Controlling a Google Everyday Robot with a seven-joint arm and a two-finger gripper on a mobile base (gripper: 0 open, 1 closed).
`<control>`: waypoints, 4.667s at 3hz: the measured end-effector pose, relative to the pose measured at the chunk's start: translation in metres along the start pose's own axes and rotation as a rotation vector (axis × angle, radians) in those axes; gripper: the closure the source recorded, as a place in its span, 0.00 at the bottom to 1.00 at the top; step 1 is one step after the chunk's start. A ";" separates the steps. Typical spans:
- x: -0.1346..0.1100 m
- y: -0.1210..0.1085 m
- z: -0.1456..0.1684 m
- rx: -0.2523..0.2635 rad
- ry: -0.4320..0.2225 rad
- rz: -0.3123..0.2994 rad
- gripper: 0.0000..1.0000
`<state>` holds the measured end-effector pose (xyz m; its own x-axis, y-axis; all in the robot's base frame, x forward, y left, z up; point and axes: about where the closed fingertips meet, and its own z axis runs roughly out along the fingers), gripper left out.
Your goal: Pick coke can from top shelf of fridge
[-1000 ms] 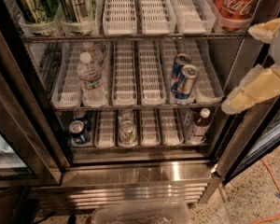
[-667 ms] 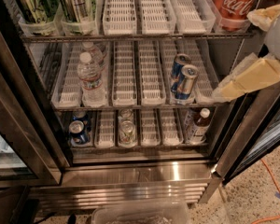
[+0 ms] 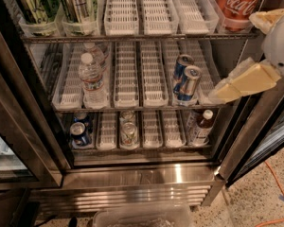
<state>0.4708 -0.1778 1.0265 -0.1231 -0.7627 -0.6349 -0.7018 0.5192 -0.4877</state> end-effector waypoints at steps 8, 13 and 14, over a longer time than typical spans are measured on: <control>-0.028 -0.088 0.024 0.453 -0.316 0.455 0.00; -0.037 -0.068 0.000 0.291 -0.414 0.637 0.00; -0.037 -0.073 0.003 0.317 -0.427 0.605 0.00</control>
Offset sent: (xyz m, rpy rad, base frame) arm 0.0663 0.0066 0.0018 0.1371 -0.3013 -0.2401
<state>0.5285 -0.1858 1.0836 -0.0938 -0.1341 -0.9865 -0.3586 0.9289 -0.0921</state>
